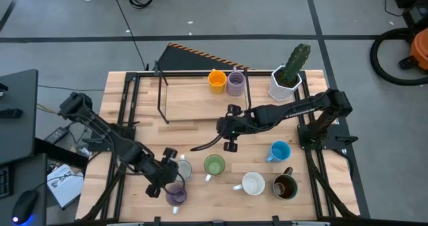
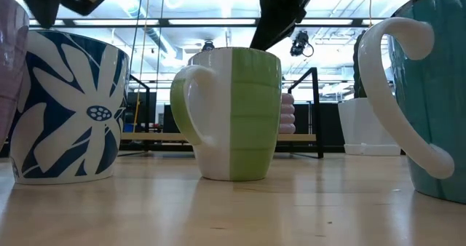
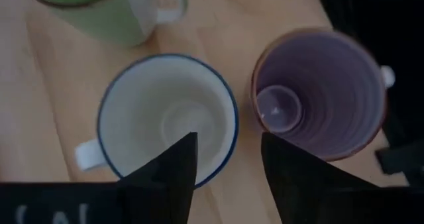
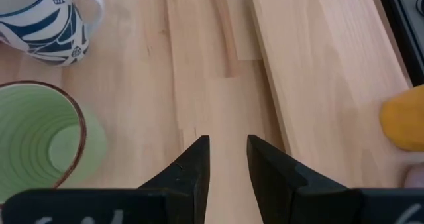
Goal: Place coffee mugs
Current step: Put the blue mug on the shelf
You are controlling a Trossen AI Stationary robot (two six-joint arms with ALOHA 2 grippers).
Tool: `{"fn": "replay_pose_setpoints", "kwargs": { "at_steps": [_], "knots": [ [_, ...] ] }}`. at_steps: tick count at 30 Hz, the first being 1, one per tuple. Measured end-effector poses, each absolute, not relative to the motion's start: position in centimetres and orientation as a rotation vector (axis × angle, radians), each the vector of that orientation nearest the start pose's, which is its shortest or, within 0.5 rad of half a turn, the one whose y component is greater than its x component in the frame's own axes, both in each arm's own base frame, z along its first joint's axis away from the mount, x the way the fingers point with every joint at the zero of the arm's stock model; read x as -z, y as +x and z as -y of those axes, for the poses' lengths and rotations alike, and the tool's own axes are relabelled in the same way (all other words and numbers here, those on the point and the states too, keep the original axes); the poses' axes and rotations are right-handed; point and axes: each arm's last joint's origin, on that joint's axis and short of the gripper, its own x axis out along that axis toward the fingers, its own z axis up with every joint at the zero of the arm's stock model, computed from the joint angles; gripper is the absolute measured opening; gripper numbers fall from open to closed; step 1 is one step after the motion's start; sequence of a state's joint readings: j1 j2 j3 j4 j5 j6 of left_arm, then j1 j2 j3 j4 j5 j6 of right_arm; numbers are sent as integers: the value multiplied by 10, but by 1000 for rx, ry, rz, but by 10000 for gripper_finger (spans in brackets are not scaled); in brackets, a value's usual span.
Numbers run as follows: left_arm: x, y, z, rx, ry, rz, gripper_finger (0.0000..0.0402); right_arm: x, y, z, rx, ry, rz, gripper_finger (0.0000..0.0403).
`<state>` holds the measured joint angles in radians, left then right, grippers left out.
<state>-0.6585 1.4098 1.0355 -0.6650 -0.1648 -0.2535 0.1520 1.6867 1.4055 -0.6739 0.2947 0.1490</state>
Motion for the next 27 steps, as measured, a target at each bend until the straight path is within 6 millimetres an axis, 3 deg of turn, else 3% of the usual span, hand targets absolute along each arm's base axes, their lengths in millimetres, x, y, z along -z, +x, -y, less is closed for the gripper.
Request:
{"fn": "replay_pose_setpoints", "kwargs": {
  "at_steps": [12, 27],
  "knots": [
    [-222, 228, 171, 371, 383, -1096, 143, -277, 355, -46, 199, -76, -918, 107],
    [-218, 225, 167, 397, 510, -1146, 26, -278, 355, -46, 201, -68, -911, 107]
  ]
}}
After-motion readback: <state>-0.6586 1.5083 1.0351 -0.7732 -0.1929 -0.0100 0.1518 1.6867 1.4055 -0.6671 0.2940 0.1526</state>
